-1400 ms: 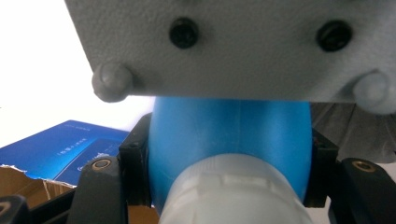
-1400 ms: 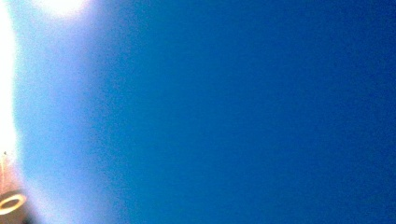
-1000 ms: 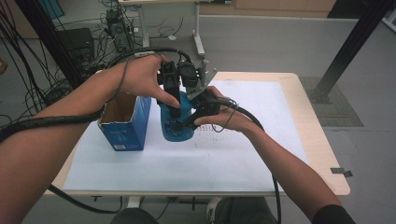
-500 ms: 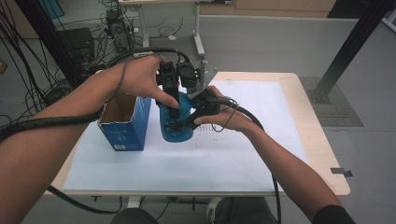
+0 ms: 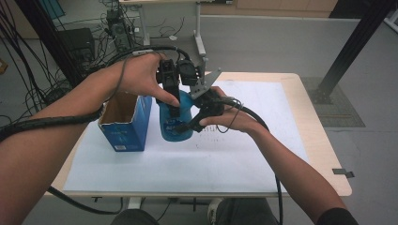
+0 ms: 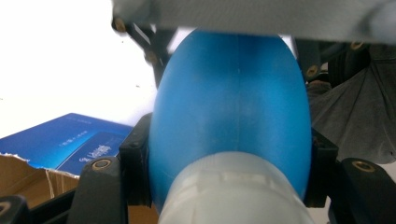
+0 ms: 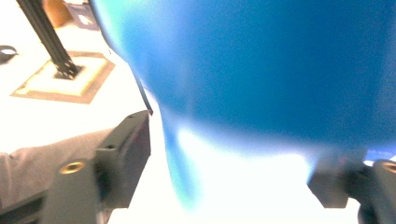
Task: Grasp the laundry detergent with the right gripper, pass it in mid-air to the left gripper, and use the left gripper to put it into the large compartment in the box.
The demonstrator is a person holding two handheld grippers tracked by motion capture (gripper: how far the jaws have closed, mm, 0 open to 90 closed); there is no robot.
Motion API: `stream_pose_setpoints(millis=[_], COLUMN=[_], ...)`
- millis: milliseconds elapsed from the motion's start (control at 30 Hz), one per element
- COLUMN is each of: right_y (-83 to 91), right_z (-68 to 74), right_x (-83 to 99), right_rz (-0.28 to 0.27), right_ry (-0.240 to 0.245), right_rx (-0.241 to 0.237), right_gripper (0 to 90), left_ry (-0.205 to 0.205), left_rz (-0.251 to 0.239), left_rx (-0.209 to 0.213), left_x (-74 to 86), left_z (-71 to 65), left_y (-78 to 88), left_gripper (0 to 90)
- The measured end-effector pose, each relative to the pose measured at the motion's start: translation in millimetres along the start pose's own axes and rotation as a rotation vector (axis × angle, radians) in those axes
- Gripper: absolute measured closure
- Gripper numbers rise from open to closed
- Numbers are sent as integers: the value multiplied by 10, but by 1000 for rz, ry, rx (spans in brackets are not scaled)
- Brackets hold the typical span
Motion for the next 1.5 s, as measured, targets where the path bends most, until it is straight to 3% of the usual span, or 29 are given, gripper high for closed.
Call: stream_pose_setpoints(millis=[167,233,300,600,833,1200,1500], right_y=[116,194,274,765,1104,1607,1820], right_z=[-48,-84,-109,-230,-269,-342,-380], right_x=[90,142,199,404,539,683,755], right_rz=[18,29,51,110,182,280,315], right_ry=[-33,-42,-56,-135,-166,-228,-272], right_rx=[46,115,139,240,318,428,464], right_gripper=[110,63,24,4,6,7,11], left_ry=[34,49,67,185,278,468,693], left_rz=[1,9,19,1,-12,15,6], left_rx=[-1,-11,-20,-23,-35,-41,-35], left_x=[40,65,93,229,327,651,1004], left_z=[33,52,73,158,227,346,401], left_y=[37,49,72,240,425,719,995], left_gripper=[377,377,377,377,377,377,377])
Point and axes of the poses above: each handheld gripper's, and its own axes: y roughly backward along the jaws, x roughly out of its underside, z roughly to its left, the point moved 5 cm from there along -y, roughly forward along the jaws, and after that the axes turned 12 degrees about -y, right-handed, at the moved point
